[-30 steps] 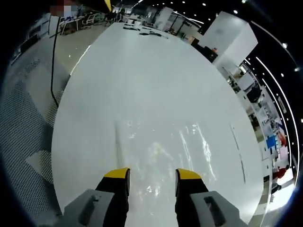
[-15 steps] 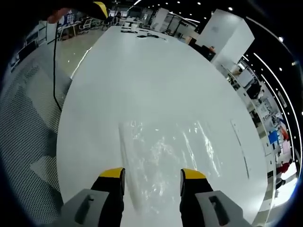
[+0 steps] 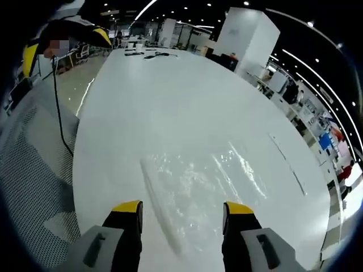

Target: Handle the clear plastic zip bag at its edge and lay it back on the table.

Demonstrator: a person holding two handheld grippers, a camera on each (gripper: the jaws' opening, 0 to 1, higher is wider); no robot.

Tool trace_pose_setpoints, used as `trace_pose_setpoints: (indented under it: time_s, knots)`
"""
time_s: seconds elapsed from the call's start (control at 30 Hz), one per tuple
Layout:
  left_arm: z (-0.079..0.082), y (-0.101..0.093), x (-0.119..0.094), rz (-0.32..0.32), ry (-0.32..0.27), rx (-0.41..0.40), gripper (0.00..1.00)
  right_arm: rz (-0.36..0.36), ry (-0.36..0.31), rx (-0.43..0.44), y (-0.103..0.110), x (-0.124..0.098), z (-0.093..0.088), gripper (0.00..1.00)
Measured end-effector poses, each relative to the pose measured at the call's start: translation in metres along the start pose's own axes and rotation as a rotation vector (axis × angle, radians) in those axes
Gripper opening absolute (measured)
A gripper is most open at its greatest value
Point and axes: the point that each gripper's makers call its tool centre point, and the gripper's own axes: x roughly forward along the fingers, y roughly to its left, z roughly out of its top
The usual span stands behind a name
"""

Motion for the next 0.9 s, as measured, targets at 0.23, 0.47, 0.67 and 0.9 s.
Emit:
trace_pose_setpoints:
  time_s: [0.23,0.47,0.67,0.9]
  knots:
    - [-0.005,0.006,-0.001,0.027,0.0,-0.011,0.79,-0.015,-0.03,0.074,-0.002,-0.007,-0.007,0.61]
    - [-0.017,0.017,0.0,0.047,-0.003,-0.038,0.81,-0.027,-0.08,0.169,-0.001,-0.014,-0.007,0.65]
    - [-0.027,0.022,0.003,0.064,0.005,-0.056,0.83,-0.033,-0.101,0.215,0.0,-0.022,-0.008,0.68]
    - [-0.033,0.025,0.005,0.071,0.007,-0.079,0.85,-0.045,-0.137,0.291,0.001,-0.029,-0.012,0.71]
